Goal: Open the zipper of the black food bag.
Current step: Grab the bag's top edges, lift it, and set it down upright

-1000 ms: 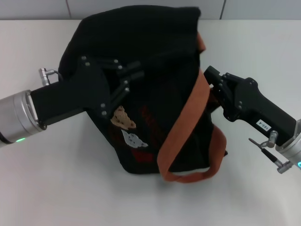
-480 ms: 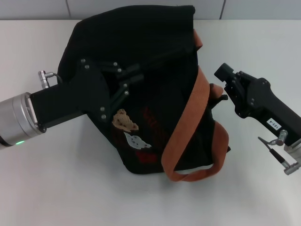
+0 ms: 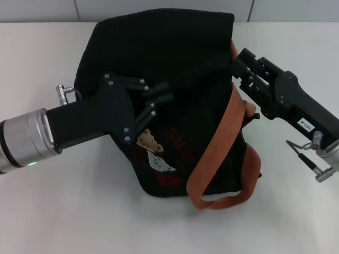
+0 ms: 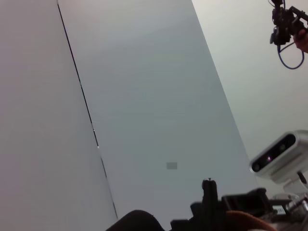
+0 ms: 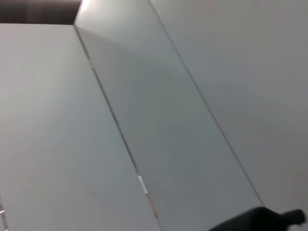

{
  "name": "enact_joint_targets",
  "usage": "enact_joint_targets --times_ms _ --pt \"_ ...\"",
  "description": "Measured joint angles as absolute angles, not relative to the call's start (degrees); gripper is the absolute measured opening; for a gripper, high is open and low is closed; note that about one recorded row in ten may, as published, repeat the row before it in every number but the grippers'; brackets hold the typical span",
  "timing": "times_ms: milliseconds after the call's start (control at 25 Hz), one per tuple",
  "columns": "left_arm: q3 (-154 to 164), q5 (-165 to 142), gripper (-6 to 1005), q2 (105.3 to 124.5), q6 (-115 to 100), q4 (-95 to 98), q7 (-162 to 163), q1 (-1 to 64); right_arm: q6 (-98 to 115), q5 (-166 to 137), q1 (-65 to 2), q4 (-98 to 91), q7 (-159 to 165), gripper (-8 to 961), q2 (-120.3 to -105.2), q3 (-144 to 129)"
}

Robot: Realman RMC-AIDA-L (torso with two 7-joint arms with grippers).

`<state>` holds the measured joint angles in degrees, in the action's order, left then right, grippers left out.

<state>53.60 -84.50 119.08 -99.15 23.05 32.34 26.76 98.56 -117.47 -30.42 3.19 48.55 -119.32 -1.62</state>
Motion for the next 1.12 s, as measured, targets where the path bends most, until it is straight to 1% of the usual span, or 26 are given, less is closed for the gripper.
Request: enact_joint_targets --times_ms 280,480,640,920,1120 --pt "54.4 -84.5 89 119.17 -98.2 22.6 32.3 27.2 99.7 -117.6 -32.4 -2.9 52.6 436 -119.29 -4.6" --pt "54.4 -84.3 89 119.15 -98.1 22.4 32.3 27.4 106.5 -117.3 -32.6 -12.9 60.8 427 -119.27 -5.2" --pt "54.4 -84.2 89 119.13 -98.0 22.3 32.3 27.4 113.2 -117.0 -33.5 -28.3 74.1 426 -119.08 -5.9" --pt "54.1 -84.2 89 119.13 -98.0 22.2 32.3 27.3 113.0 -117.4 -33.7 -56.0 93.9 426 -119.03 -19.5" --pt "54.1 -81.7 89 119.18 -99.5 19.9 29.6 27.2 112.6 -117.2 -32.5 -65.7 99.6 425 -119.46 -27.6"
